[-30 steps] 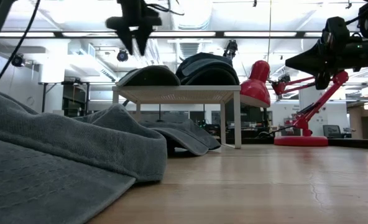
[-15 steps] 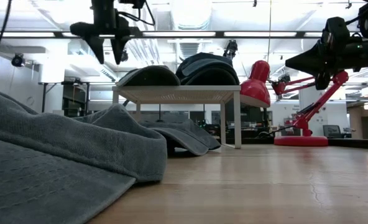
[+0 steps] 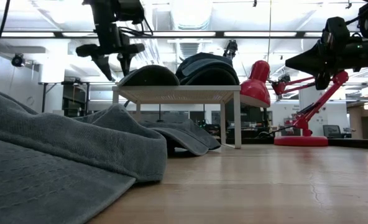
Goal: Pick & Place hat
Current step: Put the middle left gray cap on the shelf
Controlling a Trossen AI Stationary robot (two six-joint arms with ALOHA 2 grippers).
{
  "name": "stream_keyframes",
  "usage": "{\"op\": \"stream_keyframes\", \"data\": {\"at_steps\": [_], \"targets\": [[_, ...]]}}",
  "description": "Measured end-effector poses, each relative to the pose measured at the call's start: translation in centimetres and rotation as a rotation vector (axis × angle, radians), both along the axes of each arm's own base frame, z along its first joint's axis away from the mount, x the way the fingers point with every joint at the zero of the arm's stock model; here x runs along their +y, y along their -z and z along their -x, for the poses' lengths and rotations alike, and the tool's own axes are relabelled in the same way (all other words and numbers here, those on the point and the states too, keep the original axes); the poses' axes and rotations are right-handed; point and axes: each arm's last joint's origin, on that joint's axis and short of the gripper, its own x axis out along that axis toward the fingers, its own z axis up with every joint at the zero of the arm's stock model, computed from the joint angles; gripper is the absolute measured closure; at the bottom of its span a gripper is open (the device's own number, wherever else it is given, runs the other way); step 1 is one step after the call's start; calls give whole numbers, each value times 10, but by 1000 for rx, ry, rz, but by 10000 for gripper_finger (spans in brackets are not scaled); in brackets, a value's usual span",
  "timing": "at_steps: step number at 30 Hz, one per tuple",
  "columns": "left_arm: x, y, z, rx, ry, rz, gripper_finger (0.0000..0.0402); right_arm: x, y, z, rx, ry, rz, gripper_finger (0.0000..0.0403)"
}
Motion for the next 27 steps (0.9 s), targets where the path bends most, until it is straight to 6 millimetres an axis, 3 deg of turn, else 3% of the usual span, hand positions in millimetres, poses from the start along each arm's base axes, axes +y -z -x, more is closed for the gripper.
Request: {"op": "stream_keyframes", "data": {"at_steps": [20,27], "targets": [[18,18,-18,-21,78,-47,140,0,0,0,-1,0,0,376],[19,8,-19,-17,88,-82,140,0,0,0,-4,0,-8,376]]}}
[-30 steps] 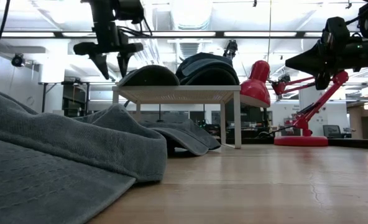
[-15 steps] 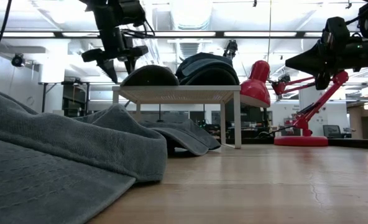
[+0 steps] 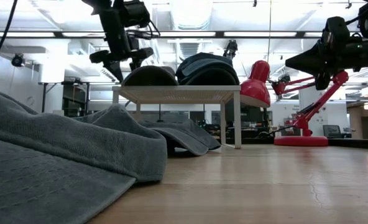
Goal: Pick & Place hat
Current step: Put the middle left gray cap on the shelf, then stack the bottom gray cap on the gray cap on the shelf
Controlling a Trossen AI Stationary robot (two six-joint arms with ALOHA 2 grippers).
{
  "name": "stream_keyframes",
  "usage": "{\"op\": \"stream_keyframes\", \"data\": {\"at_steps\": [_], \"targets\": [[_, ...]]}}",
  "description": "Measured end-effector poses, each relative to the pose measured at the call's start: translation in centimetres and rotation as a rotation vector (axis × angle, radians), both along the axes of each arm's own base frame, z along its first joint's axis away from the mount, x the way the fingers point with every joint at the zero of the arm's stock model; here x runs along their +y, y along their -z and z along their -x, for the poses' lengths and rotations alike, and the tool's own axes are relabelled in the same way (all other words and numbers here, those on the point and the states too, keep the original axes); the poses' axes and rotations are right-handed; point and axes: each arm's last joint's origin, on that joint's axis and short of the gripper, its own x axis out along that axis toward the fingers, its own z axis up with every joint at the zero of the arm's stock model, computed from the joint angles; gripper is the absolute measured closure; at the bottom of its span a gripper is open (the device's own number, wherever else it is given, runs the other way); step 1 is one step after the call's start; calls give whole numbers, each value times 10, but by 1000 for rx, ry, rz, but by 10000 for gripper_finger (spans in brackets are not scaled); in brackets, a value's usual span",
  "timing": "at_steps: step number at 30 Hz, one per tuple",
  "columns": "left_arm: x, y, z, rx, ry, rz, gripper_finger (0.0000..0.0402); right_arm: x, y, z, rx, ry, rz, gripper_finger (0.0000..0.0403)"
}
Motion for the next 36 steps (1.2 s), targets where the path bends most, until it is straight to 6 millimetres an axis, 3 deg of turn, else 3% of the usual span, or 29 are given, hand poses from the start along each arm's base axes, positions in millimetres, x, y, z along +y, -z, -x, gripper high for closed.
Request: {"op": "stream_keyframes", "data": {"at_steps": [8,36], "targets": [[1,-16,-2,-20,28,-37,140,0,0,0,0,0,0,376],[2,-19,-3,65,159,-98,140,0,0,0,0,0,1,376]]}}
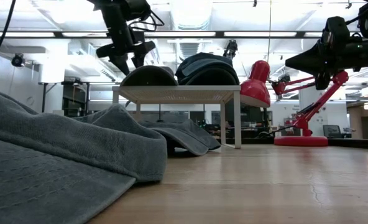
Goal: Pick & Place hat
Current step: Stack the bottom gray cap on the gray cap on the shelf
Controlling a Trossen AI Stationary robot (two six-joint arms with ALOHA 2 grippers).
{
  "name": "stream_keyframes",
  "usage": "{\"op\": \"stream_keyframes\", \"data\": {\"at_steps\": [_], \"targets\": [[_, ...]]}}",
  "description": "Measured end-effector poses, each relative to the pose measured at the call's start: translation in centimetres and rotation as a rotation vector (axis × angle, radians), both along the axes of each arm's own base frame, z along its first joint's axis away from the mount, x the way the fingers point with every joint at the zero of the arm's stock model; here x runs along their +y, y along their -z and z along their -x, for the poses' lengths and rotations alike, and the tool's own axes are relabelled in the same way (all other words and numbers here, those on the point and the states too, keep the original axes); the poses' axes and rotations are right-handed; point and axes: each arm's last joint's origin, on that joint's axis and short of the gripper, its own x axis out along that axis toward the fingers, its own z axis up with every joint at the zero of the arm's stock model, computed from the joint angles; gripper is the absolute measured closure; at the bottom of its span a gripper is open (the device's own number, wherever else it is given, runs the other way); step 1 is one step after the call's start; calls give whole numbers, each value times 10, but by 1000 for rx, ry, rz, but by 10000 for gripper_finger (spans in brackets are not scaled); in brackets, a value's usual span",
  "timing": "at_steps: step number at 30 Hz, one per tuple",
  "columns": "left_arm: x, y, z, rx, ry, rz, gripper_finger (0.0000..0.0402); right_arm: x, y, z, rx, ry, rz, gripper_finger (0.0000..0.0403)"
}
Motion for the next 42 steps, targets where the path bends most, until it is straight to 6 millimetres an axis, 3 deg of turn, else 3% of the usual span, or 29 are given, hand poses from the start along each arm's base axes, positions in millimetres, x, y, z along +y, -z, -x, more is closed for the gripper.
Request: {"op": "stream_keyframes", "data": {"at_steps": [11,19,25,33,42], "targets": [[-1,-10,-3,-53,53,-40,140,0,0,0,2,0,5,376],[-32,-34,1,-54,112,80,140,0,0,0,4,1,7,376],[-78,-44,0,-57,91,214,140,0,1,0,22,4,16,376],[-157,-39,-14,-189,38,395,140,0,5,0,54,4,6,376],[-254,-7,-16,-268,-153,618,140,0,5,0,54,3,6,376]]}}
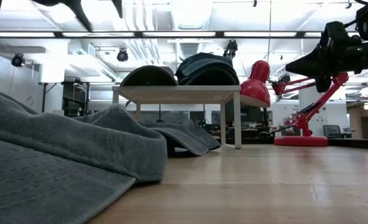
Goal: Pick & Place hat
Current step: Stack the bottom gray cap on the gray cap on the shelf
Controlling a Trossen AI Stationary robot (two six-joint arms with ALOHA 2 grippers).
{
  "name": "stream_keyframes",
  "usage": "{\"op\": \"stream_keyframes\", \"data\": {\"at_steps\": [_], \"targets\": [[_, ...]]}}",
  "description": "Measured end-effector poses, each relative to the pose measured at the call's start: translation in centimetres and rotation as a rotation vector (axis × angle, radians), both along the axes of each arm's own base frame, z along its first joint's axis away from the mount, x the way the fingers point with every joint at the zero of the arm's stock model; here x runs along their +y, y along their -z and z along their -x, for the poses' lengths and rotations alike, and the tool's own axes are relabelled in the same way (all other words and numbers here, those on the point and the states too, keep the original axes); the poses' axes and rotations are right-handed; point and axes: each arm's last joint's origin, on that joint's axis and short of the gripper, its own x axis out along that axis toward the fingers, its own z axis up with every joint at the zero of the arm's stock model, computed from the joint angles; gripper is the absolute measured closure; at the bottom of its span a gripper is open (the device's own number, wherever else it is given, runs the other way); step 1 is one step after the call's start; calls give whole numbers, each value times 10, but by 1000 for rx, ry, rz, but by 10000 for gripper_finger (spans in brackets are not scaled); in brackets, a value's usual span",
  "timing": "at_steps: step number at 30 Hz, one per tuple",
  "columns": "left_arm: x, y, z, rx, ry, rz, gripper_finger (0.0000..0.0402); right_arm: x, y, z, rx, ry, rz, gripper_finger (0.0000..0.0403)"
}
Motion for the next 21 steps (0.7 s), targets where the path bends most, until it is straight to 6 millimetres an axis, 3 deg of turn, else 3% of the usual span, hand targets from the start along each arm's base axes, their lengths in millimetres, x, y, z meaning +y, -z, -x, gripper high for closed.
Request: {"op": "stream_keyframes", "data": {"at_steps": [5,9,21], "targets": [[-44,27,-6,69,-77,95,140,0,0,0,0,0,0,376],[-68,51,-13,169,-108,162,140,0,0,0,0,0,0,376],[-91,111,-36,379,-132,143,140,0,0,0,-2,-3,-4,376]]}}
